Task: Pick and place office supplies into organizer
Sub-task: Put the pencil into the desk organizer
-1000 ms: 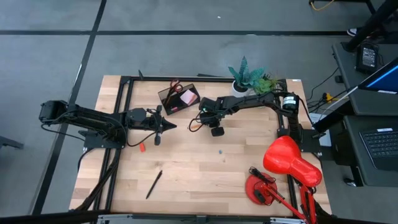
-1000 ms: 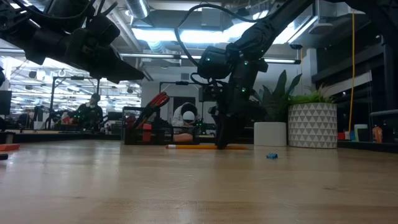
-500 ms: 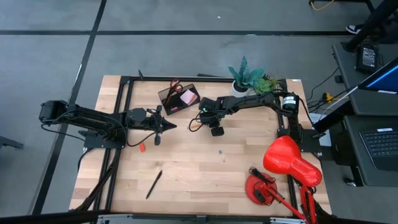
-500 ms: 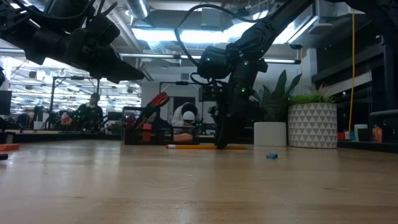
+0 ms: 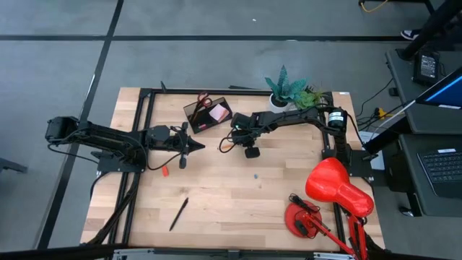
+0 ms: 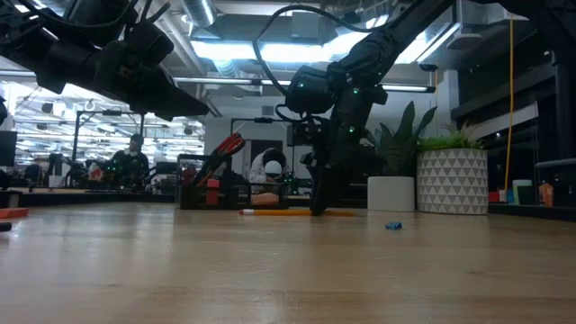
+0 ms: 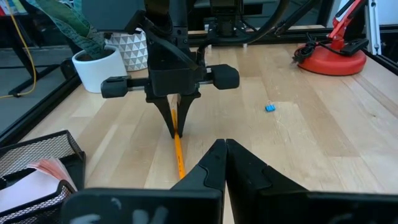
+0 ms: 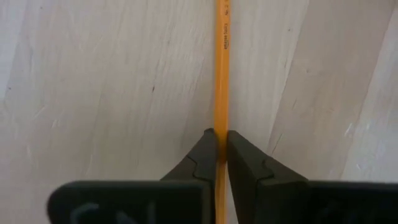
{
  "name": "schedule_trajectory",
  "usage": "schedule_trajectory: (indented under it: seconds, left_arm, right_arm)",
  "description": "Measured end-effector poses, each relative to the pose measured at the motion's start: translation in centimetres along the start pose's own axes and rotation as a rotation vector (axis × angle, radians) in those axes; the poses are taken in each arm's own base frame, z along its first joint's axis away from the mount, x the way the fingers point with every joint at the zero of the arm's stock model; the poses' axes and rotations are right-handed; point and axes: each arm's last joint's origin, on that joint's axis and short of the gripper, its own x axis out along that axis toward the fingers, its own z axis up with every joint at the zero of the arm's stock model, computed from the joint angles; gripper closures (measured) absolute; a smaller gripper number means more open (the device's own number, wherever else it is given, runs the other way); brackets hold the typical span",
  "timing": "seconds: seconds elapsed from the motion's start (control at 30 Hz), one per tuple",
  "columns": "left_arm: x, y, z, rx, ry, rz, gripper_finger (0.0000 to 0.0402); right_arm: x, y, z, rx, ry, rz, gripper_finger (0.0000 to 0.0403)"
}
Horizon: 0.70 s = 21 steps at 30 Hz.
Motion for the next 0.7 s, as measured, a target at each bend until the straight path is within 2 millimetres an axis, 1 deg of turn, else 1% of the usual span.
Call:
schedule_trajectory:
  seconds: [0.23,0.5,0.7]
  left_arm:
    - [0.00,0.00,0.00,0.006,0.000,0.000,0.0399]
    - [0.00,-0.01,0.01,0.018,0.000,0.000,0.0400]
    - [0.00,0.00,0.01,0.018,0.000,0.000,0.0400]
  right_arm:
    - [0.00,-0.04,0.02,0.000,-0.003,-0.002,0.0373]
    - [-0.02,-0.03,0.00,0.001,-0.002,0.000,0.0388]
    - [-0.08,-0.03,0.02,0.008,-0.002,-0.001,0.0383]
